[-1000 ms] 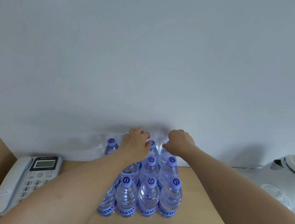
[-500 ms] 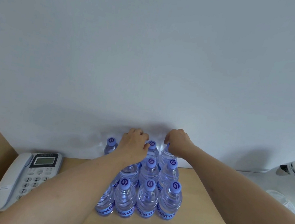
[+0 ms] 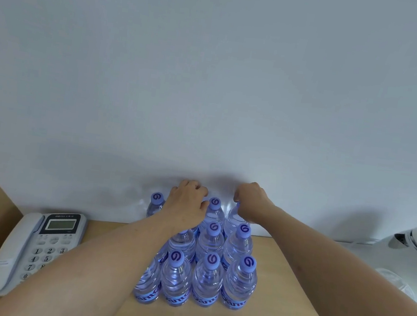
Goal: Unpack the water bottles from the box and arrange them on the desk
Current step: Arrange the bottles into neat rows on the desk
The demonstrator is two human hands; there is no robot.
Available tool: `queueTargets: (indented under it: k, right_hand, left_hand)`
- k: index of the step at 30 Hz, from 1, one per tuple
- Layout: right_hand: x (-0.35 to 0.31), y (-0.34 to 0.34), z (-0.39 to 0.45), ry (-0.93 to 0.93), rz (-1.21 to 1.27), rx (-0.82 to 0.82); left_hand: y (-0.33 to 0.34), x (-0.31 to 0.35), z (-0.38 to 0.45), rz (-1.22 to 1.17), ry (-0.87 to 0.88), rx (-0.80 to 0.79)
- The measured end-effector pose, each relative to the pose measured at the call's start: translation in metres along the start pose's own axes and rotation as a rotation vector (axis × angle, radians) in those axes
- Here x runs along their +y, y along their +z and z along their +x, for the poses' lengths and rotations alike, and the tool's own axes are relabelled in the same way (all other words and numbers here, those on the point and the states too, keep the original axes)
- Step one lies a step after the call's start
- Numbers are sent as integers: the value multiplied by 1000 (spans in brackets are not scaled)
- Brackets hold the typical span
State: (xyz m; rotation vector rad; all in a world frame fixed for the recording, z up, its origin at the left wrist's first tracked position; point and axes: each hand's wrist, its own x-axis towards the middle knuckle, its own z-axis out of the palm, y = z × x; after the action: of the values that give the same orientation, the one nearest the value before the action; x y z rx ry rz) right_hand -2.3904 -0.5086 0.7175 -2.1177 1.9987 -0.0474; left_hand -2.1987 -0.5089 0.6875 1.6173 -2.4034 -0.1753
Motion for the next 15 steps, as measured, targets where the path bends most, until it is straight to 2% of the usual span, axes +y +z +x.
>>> queueTargets:
  k: [9, 15]
  right_hand:
    - [-3, 0, -1, 78, 2, 2]
    - [-4, -2, -3, 33, -15, -28]
  left_hand:
    - [-2, 3, 0, -2, 1, 9]
    - [-3, 1, 1, 10, -9, 11]
